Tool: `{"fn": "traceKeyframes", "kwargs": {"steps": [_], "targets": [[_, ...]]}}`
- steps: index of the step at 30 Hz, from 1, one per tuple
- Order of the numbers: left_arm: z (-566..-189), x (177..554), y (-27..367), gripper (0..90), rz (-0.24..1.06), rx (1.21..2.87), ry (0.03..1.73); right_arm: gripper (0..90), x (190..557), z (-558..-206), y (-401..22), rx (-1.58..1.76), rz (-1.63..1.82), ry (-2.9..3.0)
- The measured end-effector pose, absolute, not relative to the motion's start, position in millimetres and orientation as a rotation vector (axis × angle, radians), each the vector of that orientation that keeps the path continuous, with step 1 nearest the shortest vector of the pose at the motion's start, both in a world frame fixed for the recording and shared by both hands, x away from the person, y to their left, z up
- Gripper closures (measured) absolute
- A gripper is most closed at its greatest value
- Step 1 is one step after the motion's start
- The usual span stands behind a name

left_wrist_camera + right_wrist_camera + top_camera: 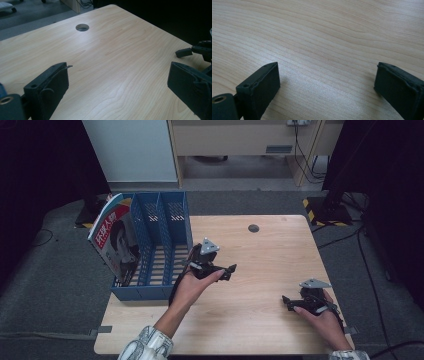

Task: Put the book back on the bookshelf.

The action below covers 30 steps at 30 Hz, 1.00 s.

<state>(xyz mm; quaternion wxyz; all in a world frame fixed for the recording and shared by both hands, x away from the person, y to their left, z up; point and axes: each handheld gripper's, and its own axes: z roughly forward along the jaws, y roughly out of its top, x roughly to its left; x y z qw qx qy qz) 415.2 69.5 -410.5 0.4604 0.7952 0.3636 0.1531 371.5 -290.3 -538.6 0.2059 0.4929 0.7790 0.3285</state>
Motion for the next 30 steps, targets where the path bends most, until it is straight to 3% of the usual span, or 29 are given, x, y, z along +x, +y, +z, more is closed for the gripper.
{"fn": "traceKeyframes", "kwargs": {"steps": [23, 30], "targets": [[-484, 398, 7, 3.9, 0.297, 2.1, 0.885, 6.6, 370, -539, -290, 1.376, 0.914, 2.166], [-502, 407, -1, 4.1, 0.341, 2.157, 0.911, 6.6, 370, -539, -290, 1.377, 0.914, 2.165]]}}
